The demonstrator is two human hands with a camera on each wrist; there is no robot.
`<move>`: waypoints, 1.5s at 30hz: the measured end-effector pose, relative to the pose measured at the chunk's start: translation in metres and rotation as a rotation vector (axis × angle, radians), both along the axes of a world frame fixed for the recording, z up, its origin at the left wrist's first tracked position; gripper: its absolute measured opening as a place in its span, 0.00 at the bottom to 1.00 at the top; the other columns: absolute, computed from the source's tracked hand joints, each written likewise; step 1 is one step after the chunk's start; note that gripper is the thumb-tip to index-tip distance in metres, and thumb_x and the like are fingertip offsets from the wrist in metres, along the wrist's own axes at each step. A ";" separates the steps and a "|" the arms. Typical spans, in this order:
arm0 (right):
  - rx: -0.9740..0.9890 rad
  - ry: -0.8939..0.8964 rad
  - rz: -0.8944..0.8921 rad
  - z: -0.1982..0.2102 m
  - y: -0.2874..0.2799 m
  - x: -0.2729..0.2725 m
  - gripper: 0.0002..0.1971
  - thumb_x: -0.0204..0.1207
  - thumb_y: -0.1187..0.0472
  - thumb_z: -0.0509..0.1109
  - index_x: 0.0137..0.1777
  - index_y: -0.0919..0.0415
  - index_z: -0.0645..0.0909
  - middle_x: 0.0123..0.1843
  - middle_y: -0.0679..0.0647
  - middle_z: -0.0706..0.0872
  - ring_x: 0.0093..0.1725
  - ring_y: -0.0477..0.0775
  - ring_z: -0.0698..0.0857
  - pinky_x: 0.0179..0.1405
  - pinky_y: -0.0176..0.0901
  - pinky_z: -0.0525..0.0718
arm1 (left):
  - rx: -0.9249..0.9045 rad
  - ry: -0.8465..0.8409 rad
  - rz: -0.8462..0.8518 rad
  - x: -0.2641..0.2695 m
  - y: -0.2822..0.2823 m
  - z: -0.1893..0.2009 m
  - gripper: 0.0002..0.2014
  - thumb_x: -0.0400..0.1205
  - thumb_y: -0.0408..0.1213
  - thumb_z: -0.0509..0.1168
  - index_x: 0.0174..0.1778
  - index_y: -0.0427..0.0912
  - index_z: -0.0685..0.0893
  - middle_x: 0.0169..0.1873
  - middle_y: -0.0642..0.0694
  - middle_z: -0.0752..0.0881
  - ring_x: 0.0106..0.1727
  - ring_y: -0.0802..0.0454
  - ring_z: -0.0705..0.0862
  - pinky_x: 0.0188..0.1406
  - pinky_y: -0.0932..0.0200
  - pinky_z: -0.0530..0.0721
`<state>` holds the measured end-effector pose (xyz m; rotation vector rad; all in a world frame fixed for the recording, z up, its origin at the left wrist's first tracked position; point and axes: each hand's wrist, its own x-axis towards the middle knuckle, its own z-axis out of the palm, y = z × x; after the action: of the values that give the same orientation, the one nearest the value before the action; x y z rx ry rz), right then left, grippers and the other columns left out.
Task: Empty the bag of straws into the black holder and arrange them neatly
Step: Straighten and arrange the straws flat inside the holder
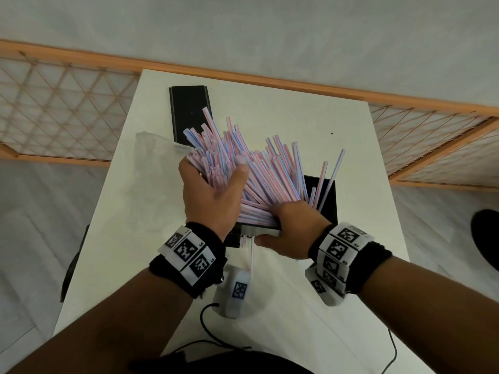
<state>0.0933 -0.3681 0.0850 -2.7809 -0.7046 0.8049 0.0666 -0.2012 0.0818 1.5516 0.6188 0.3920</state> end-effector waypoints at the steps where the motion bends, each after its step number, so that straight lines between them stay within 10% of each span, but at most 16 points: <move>1: -0.003 -0.003 -0.001 -0.003 0.000 0.000 0.26 0.69 0.29 0.70 0.54 0.51 0.82 0.45 0.49 0.87 0.46 0.55 0.86 0.49 0.52 0.88 | -0.011 -0.015 -0.005 -0.001 0.001 -0.001 0.28 0.78 0.41 0.78 0.69 0.41 0.72 0.57 0.56 0.86 0.53 0.66 0.89 0.59 0.58 0.89; 9: -0.005 0.106 -0.075 0.000 0.004 0.004 0.30 0.67 0.31 0.73 0.61 0.51 0.81 0.49 0.50 0.87 0.49 0.55 0.86 0.52 0.51 0.88 | -0.068 -0.144 -0.032 -0.004 0.004 -0.003 0.29 0.78 0.42 0.71 0.70 0.32 0.70 0.56 0.53 0.85 0.50 0.67 0.88 0.50 0.68 0.86; 18: -0.035 0.340 -0.127 -0.001 0.033 0.029 0.21 0.66 0.42 0.83 0.36 0.49 0.73 0.32 0.45 0.78 0.29 0.45 0.79 0.26 0.37 0.72 | -0.061 -0.182 -0.062 -0.008 0.003 -0.002 0.36 0.76 0.52 0.73 0.72 0.34 0.69 0.60 0.54 0.85 0.55 0.64 0.88 0.52 0.67 0.86; 21: -0.040 0.421 -0.153 -0.003 0.039 0.033 0.24 0.62 0.42 0.85 0.50 0.51 0.80 0.42 0.47 0.86 0.36 0.43 0.86 0.31 0.37 0.83 | -0.069 -0.185 -0.069 -0.008 0.004 -0.002 0.39 0.73 0.56 0.73 0.72 0.35 0.69 0.59 0.52 0.85 0.56 0.58 0.89 0.54 0.60 0.88; 24: -0.108 0.394 -0.094 -0.006 0.045 0.035 0.49 0.57 0.36 0.84 0.74 0.59 0.72 0.66 0.52 0.82 0.62 0.56 0.83 0.63 0.52 0.84 | -0.084 -0.163 -0.087 -0.009 0.004 -0.002 0.41 0.71 0.56 0.75 0.72 0.36 0.68 0.57 0.57 0.85 0.56 0.60 0.90 0.56 0.58 0.89; 35: 0.159 0.081 -0.042 0.011 0.041 0.023 0.30 0.60 0.36 0.81 0.51 0.53 0.75 0.38 0.41 0.80 0.37 0.45 0.80 0.45 0.44 0.80 | -0.042 -0.121 -0.053 -0.007 0.001 0.011 0.43 0.64 0.50 0.84 0.70 0.44 0.69 0.62 0.53 0.84 0.60 0.59 0.89 0.61 0.47 0.90; 40: 0.272 0.010 -0.088 0.013 0.030 0.014 0.37 0.65 0.34 0.78 0.70 0.55 0.76 0.53 0.50 0.86 0.52 0.55 0.84 0.49 0.41 0.77 | 0.047 -0.023 -0.060 -0.005 0.002 0.008 0.44 0.65 0.44 0.86 0.74 0.47 0.69 0.62 0.59 0.83 0.61 0.61 0.88 0.61 0.54 0.89; 45: 0.421 -0.191 -0.034 0.027 0.007 -0.003 0.21 0.69 0.41 0.78 0.53 0.54 0.82 0.41 0.47 0.84 0.39 0.50 0.82 0.39 0.42 0.77 | 0.052 0.035 -0.064 -0.007 0.006 0.003 0.46 0.63 0.36 0.88 0.72 0.50 0.69 0.56 0.70 0.79 0.56 0.73 0.85 0.60 0.61 0.88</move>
<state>0.0905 -0.3610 0.1124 -2.4928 -0.7534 0.3349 0.0595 -0.1951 0.0847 1.6268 0.5887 0.3357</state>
